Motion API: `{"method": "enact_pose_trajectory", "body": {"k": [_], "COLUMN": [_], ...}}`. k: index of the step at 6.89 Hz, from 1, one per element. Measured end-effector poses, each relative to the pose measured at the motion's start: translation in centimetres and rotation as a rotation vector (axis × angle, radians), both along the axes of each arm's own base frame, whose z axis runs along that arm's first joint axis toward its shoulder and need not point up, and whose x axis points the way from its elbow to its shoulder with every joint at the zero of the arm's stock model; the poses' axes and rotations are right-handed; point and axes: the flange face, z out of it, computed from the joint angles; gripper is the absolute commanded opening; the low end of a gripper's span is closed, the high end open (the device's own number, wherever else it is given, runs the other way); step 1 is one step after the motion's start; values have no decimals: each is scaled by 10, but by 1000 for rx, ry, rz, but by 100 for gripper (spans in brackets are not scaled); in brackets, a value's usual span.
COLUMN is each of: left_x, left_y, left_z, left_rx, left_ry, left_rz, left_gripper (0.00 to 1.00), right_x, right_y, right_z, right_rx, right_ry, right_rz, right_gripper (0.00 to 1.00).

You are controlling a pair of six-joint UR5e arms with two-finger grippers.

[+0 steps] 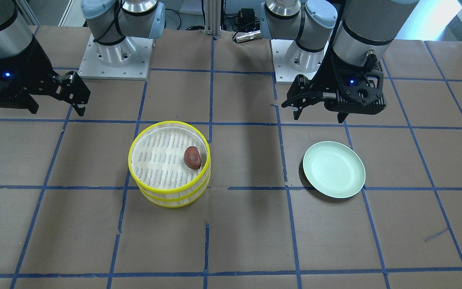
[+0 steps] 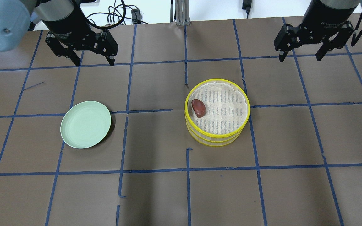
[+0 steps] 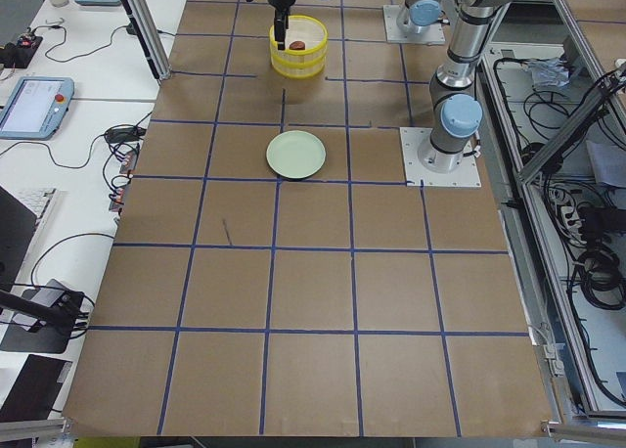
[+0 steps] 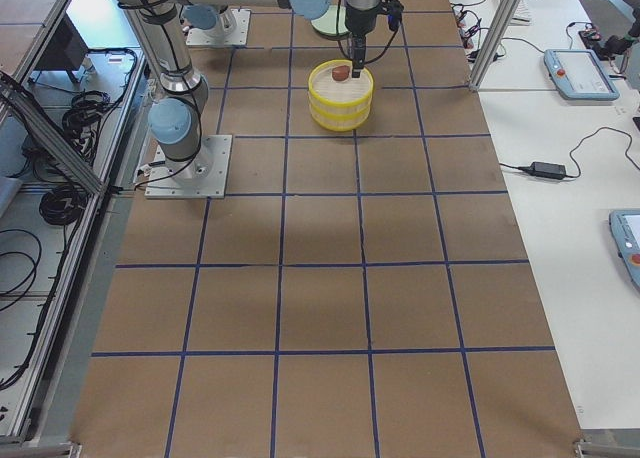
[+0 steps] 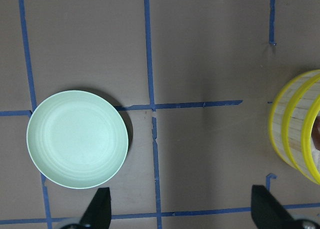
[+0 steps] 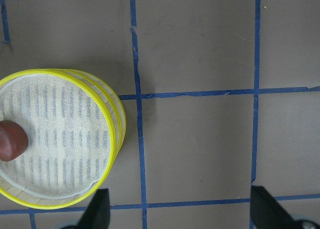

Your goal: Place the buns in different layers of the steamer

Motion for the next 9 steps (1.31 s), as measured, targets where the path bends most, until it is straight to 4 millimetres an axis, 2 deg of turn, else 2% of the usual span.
{"method": "enact_pose_trajectory", "body": {"k": [3,9], "left_x": [6,4], "left_y": [1,2], "left_z": [2,0], "left_rx": [-5,-2], "left_ry": [-37,-30], "left_rz": [-8,-11], "left_gripper": [100,100], "right_x": [0,0], "right_y": [0,0], "right_z": [0,-1], "right_rx": [-1,1], "right_ry": [-1,-1], "right_rz": [-1,-1], "right_gripper": [100,100]}}
